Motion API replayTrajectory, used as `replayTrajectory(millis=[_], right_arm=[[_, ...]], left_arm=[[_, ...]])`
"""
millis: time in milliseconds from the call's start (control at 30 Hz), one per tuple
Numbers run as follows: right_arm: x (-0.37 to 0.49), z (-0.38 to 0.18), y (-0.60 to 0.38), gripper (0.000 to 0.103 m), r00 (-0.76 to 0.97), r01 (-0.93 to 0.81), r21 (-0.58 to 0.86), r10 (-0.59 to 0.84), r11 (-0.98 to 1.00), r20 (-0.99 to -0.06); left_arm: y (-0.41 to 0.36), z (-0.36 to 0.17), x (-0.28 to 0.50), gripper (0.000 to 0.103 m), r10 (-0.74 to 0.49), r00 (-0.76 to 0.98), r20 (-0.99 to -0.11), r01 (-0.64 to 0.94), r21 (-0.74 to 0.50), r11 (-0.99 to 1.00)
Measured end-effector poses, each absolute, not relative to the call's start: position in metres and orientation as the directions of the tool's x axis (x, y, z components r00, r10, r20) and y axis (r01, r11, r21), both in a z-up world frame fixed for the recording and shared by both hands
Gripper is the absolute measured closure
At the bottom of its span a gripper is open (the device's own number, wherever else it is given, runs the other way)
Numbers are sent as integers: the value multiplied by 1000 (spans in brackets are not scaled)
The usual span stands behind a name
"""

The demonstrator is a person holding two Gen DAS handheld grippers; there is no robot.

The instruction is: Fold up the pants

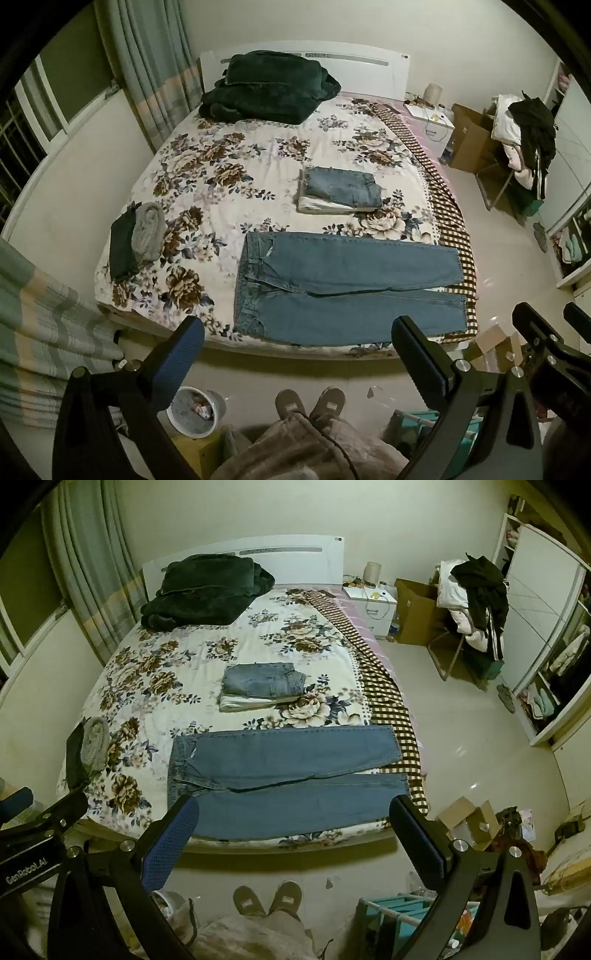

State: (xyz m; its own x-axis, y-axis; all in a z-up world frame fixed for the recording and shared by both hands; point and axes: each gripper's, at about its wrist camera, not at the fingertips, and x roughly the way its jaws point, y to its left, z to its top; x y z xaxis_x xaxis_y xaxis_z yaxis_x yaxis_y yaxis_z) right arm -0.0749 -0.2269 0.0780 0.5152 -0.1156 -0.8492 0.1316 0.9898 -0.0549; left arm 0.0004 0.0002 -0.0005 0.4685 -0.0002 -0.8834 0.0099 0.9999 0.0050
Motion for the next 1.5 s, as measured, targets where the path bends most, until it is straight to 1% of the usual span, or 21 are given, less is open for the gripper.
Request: replayTrajectory(millis=[333,467,500,967,1067,1500], right_arm=[[-71,76,-222,0,514,119,-57,-110,991,-851],[-75,79,-223,0,516,109,-58,-107,992,-850],[-70,72,-221,0,508,113,-61,-110,992,-854],[-69,71,-209,0,493,110,-69,-114,992,-862],[-70,56,-202,0,490,110,-69,-114,992,-864],[-67,58,-205,0,488,110,-67,-113,992,-865]], left_arm=[[1,-1,1,0,-11,461,-887,13,-5,1000],[3,-11,-5,0,-10,460,-888,10,-6,1000],[3,-12,-6,0,-9,461,-887,11,-5,1000],[6,-11,2,0,-14,453,-892,7,-12,1000],[8,-11,3,0,-16,451,-893,7,-15,1000],[6,-10,3,0,-12,453,-892,5,-11,1000]])
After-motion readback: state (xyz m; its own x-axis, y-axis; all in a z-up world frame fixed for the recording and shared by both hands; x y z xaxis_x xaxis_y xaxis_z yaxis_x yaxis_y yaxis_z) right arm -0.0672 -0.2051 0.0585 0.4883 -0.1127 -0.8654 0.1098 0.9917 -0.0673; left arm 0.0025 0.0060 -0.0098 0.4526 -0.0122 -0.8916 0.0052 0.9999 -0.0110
